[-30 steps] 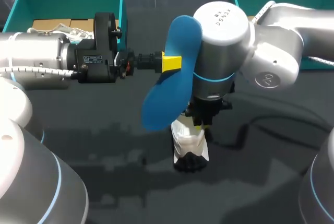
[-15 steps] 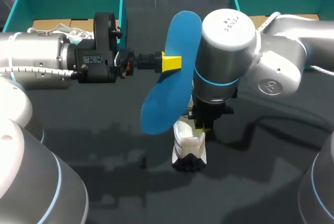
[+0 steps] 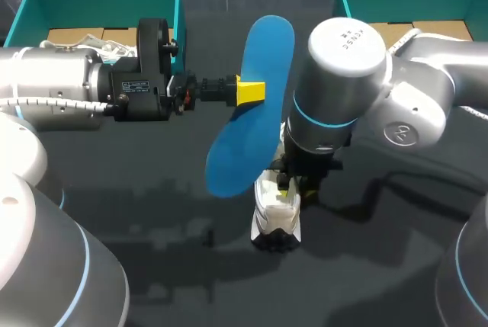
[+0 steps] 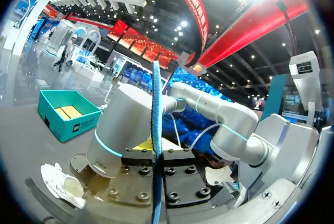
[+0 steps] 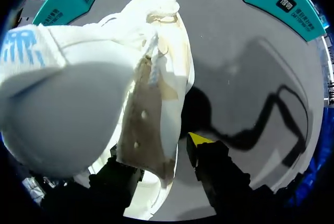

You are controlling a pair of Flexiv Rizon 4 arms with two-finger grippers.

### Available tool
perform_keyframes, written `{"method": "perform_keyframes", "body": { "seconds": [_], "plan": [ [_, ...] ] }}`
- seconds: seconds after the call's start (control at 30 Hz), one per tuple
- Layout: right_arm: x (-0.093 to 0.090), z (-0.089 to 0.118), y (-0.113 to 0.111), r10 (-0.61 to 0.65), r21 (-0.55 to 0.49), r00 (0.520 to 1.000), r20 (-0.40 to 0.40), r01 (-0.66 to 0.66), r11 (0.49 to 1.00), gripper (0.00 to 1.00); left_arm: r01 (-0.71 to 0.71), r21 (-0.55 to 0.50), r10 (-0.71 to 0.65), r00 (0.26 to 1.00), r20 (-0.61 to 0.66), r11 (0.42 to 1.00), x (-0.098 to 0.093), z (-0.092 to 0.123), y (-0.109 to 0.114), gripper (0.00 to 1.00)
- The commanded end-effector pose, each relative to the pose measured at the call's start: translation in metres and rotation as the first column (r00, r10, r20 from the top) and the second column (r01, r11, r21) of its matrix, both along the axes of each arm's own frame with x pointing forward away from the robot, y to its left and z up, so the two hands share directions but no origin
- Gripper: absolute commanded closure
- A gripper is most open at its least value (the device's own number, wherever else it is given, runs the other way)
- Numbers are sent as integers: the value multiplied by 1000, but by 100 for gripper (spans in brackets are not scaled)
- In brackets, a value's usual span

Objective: Take the shoe out of the shoebox, open the shoe tongue, remove and reinsert the insole, then place the shoe into the shoebox

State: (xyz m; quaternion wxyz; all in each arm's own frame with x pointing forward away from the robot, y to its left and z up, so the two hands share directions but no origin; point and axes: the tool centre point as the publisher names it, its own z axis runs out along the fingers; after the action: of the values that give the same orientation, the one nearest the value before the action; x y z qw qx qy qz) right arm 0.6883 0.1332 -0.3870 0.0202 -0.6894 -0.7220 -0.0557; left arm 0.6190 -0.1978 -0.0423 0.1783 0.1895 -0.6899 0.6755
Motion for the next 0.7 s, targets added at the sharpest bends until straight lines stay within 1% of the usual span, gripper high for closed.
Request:
{"method": "perform_keyframes", "body": {
  "seconds": [0.03, 0.2, 0.23, 0.27, 0.3, 0.7],
  "plan": [
    [-8, 17, -11, 5, 29, 1000, 19, -5, 1000, 0, -2, -2, 2, 1000, 0, 1000, -1, -1, -1, 100],
    [-12, 45, -20, 55, 105, 997, 49, -60, 993, 0, -2, -2, 2, 1000, 0, 1000, -1, -1, -1, 100],
    [-12, 52, -23, 83, 134, 994, 66, -91, 987, 0, -2, -2, 2, 1000, 0, 1000, -1, -1, -1, 100],
    [-10, 59, -28, 138, 173, 989, 58, -146, 974, 0, -2, -2, 2, 1000, 0, 1000, -1, -1, -1, 100],
    [-8, 65, -31, 186, 187, 981, 63, -195, 963, 0, -2, -2, 2, 1000, 0, 1000, -1, -1, -1, 100],
    [-8, 65, -31, 186, 187, 981, 63, -195, 963, 0, -2, -2, 2, 1000, 0, 1000, -1, -1, -1, 100]
  ]
}}
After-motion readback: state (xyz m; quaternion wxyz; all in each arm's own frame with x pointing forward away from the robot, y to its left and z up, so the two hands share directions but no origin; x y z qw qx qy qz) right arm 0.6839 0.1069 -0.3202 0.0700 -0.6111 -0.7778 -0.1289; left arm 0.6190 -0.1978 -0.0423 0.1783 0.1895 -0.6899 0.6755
